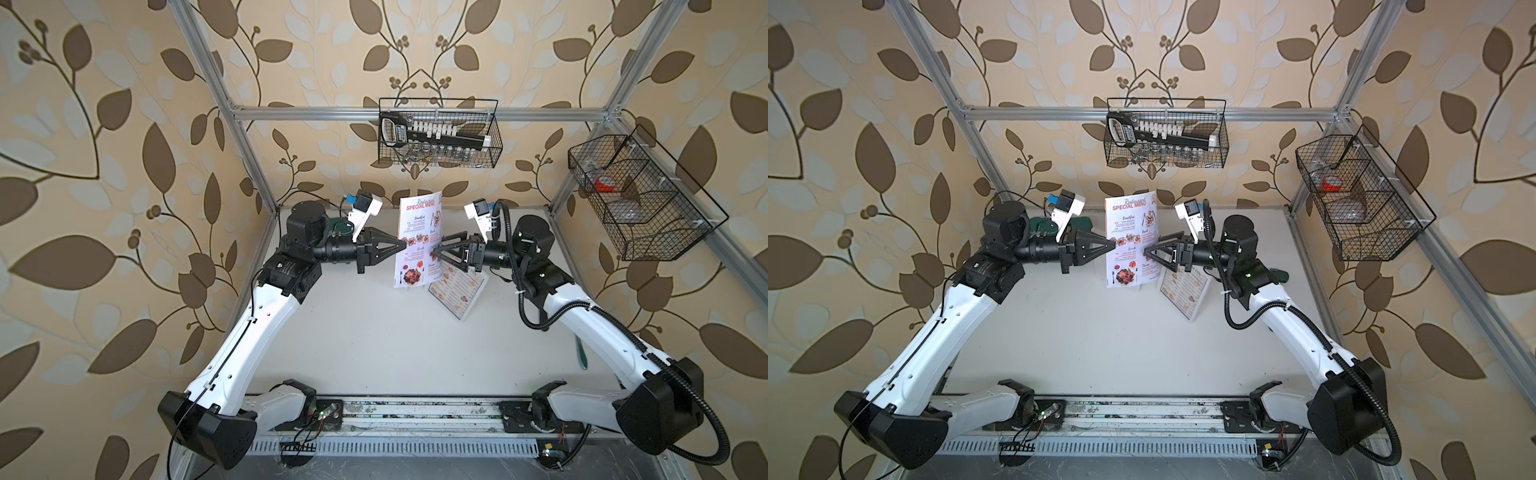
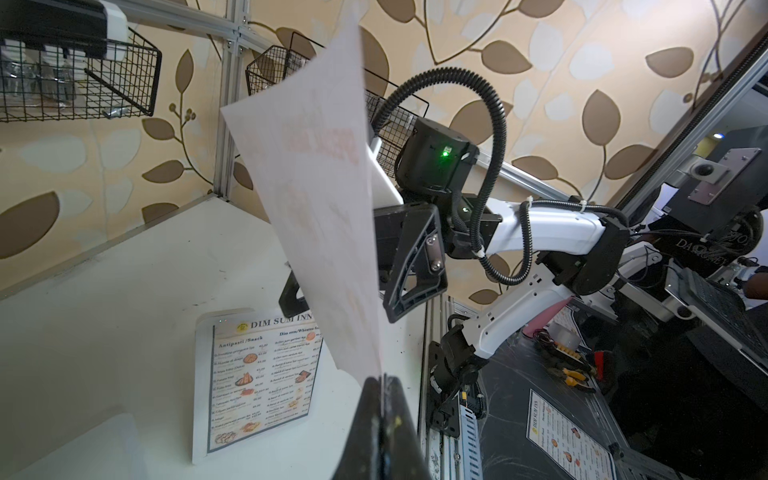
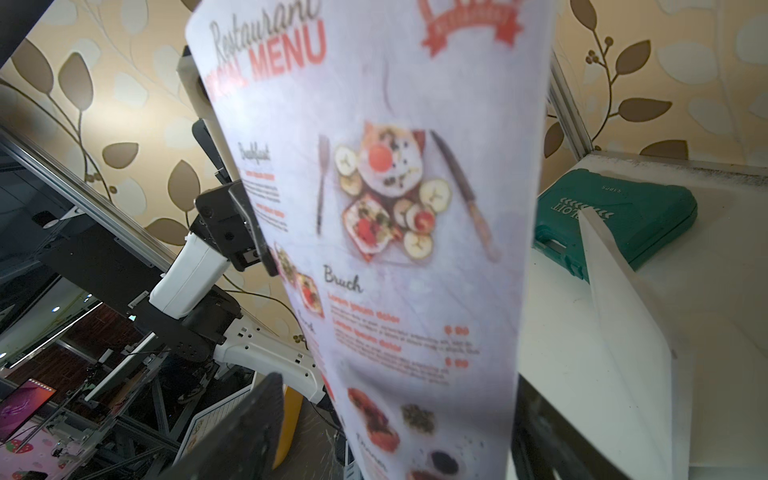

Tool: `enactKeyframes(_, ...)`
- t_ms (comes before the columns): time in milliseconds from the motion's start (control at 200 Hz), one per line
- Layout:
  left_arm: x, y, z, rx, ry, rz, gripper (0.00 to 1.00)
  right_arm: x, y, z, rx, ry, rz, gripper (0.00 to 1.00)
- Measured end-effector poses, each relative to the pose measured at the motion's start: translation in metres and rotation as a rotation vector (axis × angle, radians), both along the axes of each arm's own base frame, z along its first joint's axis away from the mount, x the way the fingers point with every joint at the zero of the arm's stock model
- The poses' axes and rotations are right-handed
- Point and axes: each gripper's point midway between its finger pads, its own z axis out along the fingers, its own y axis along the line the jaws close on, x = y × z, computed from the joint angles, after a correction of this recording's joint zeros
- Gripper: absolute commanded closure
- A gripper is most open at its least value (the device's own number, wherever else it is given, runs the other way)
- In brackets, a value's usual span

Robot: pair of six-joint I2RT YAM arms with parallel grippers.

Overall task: Insert the menus into the narrow rack
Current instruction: Pick up the menu from the center of the board.

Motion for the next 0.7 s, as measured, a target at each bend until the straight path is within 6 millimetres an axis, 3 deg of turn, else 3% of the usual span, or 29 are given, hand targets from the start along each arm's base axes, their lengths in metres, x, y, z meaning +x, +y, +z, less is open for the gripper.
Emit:
enactKeyframes(180, 0.005, 0.0, -0.006, 0.023, -0.002, 0.02, 1.0, 0.003, -0.003, 0.001, -0.003, 0.0, -0.011, 0.25)
enactKeyframes(370, 0.011, 0.002, 0.003, 0.044, -0.047, 0.045, 1.0, 0.01, -0.009, -0.001, -0.009, 0.007, -0.042, 0.32)
enactKeyframes(525, 0.026, 0.0, 0.004, 0.068, -0.057, 0.065, 1.0, 0.02, -0.011, 0.003, -0.009, 0.005, -0.061, 0.39)
enactKeyframes(700, 0.045, -0.002, -0.002, 0.097, -0.048, 0.071, 1.0, 0.035, -0.013, 0.006, -0.011, -0.001, -0.085, 0.4)
